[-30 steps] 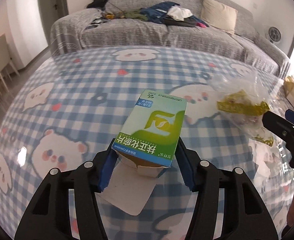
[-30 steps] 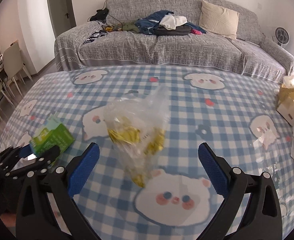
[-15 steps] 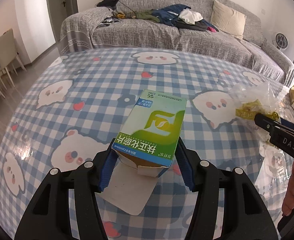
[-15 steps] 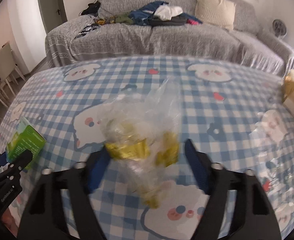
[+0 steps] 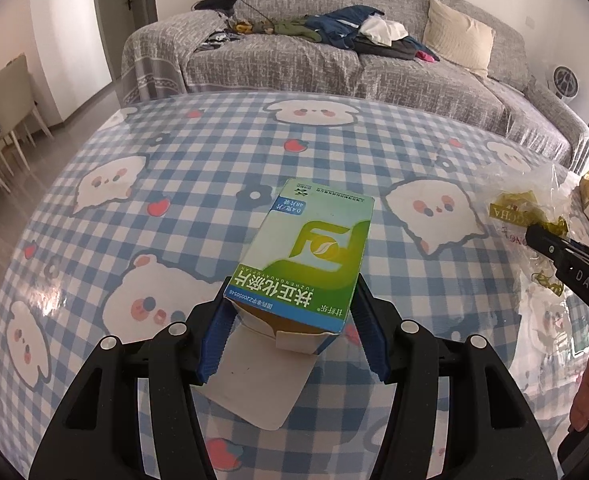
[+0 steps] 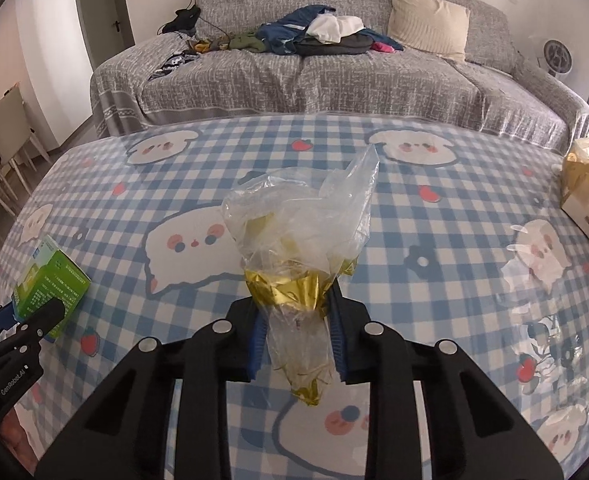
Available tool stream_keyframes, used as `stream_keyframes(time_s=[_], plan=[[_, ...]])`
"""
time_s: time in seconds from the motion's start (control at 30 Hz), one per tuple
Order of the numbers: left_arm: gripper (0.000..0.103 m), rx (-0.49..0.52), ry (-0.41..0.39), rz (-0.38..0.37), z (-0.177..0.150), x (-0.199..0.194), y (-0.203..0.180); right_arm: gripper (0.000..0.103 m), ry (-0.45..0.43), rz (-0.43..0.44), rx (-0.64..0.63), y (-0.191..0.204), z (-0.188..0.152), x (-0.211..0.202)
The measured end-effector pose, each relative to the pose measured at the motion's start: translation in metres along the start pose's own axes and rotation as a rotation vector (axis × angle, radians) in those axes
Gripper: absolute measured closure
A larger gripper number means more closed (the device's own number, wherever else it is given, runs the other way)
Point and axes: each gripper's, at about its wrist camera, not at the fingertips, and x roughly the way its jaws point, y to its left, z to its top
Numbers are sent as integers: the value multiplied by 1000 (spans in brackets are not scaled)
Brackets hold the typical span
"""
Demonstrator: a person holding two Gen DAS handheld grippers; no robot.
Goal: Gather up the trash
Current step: 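Lift the clear bag with the right tool while the left tool carries the green box to the bin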
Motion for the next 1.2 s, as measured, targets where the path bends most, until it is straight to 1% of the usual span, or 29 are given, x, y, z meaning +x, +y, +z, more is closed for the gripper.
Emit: stream_keyframes(time_s=[0.23, 0.47, 0.73, 1.0, 1.2], plan=[[48, 14, -12, -2, -2, -13, -13, 78, -7, -8, 3, -8, -6, -16], [48, 11, -14, -4, -11, -27, -22, 78, -27, -20, -3, -11, -19, -40], [48, 16, -25, -12, -29, -55, -29, 78, -41, -30, 10, -17, -39, -75], [48, 17, -36, -9, -49, -87, -32, 78, -57, -29, 5, -14, -62, -111], [48, 19, -32, -9, -70, -107, -32, 78, -57, -27, 14, -15, -83, -131]])
